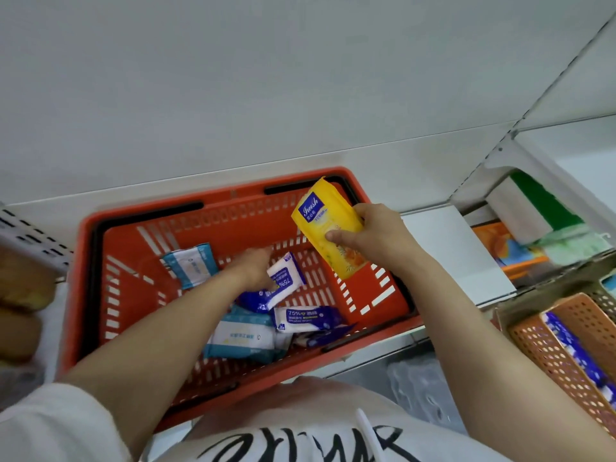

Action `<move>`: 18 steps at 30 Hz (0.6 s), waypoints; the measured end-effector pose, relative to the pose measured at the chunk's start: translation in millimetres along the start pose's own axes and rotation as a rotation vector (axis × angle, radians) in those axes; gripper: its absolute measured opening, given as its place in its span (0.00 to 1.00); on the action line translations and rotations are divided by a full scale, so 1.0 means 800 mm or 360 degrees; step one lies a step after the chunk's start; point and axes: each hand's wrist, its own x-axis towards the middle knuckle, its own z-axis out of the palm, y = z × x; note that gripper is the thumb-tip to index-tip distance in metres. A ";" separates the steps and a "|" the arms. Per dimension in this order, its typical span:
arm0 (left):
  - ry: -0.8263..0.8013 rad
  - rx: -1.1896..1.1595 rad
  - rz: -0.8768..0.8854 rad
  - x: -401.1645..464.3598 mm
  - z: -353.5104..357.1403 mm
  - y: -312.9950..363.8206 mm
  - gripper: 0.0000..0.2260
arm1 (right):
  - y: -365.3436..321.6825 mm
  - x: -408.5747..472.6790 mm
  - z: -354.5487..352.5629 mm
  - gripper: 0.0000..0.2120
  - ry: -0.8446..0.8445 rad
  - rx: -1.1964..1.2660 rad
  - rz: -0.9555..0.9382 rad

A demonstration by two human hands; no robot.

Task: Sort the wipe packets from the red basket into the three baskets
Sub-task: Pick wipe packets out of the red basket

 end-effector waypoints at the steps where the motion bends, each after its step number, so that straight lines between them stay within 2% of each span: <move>1: 0.0009 -0.0255 -0.0024 -0.003 -0.010 -0.007 0.20 | -0.002 0.001 0.001 0.20 -0.0001 0.0061 0.0020; 2: 0.0035 -0.0609 -0.0054 -0.009 -0.018 -0.012 0.13 | -0.004 0.002 0.003 0.20 -0.0005 0.0148 0.0046; 4: 0.0128 -0.1376 -0.0087 -0.030 -0.032 -0.015 0.05 | -0.009 0.002 0.009 0.19 -0.0064 0.0451 0.0112; 7: 0.0262 -0.1923 -0.0107 -0.064 -0.051 -0.008 0.06 | -0.021 -0.003 0.024 0.14 -0.0247 0.1015 0.0190; 10: 0.0369 -0.2162 -0.0138 -0.092 -0.064 -0.004 0.08 | -0.032 -0.004 0.041 0.10 -0.0339 0.1233 0.0232; 14: 0.0384 -0.2421 -0.0114 -0.119 -0.067 -0.013 0.04 | -0.053 -0.007 0.057 0.13 -0.0507 0.1439 0.0267; 18: 0.0356 -0.2418 -0.0099 -0.137 -0.068 -0.023 0.07 | -0.065 -0.017 0.066 0.13 -0.0586 0.1458 0.0249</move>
